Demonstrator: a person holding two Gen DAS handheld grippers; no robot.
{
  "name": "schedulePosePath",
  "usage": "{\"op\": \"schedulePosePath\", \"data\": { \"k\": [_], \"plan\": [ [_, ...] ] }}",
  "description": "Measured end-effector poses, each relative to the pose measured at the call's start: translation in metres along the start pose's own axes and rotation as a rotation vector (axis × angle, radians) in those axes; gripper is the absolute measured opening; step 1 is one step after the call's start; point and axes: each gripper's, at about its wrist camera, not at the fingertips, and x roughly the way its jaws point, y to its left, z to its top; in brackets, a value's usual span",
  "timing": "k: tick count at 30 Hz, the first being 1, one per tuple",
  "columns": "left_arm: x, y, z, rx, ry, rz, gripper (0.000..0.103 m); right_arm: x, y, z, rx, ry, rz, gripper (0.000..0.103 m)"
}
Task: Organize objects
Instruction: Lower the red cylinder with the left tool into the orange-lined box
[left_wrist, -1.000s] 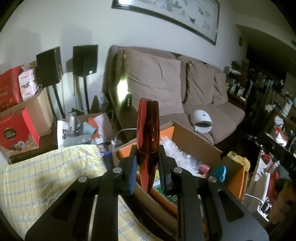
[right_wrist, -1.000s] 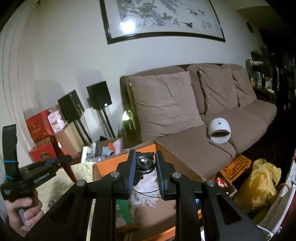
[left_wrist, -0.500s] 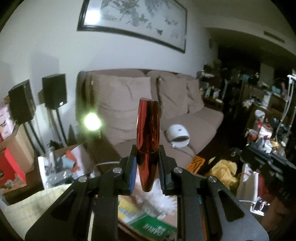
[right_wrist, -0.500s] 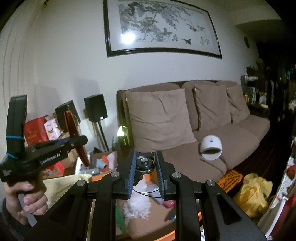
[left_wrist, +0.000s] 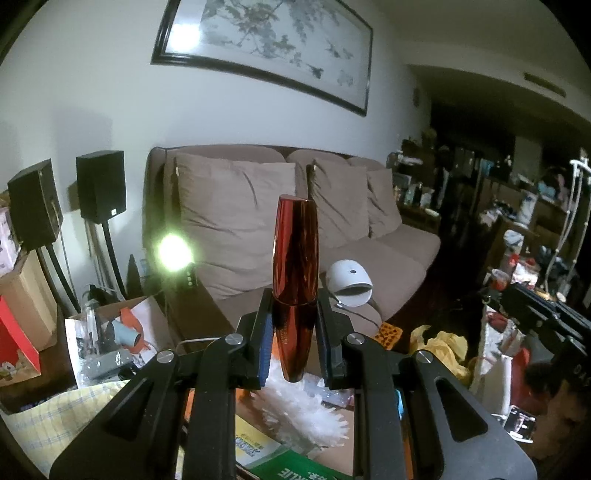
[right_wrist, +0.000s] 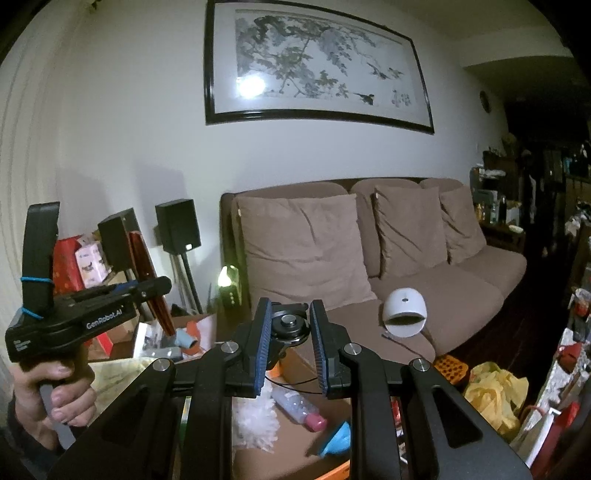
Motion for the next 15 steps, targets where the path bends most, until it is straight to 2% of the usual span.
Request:
{"op": "schedulePosePath", "data": {
  "k": [4, 15],
  "plan": [
    [0.0, 0.0, 0.0, 0.003, -0.008, 0.007, 0.019, 0.007, 0.004, -0.003, -0.004, 0.016, 0.016, 0.02],
    [0.01, 0.002, -0.007, -0.009, 0.033, -0.017, 0.019, 0.027, 0.012, -0.011, -0.014, 0.065, 0.03, 0.02]
  ]
}}
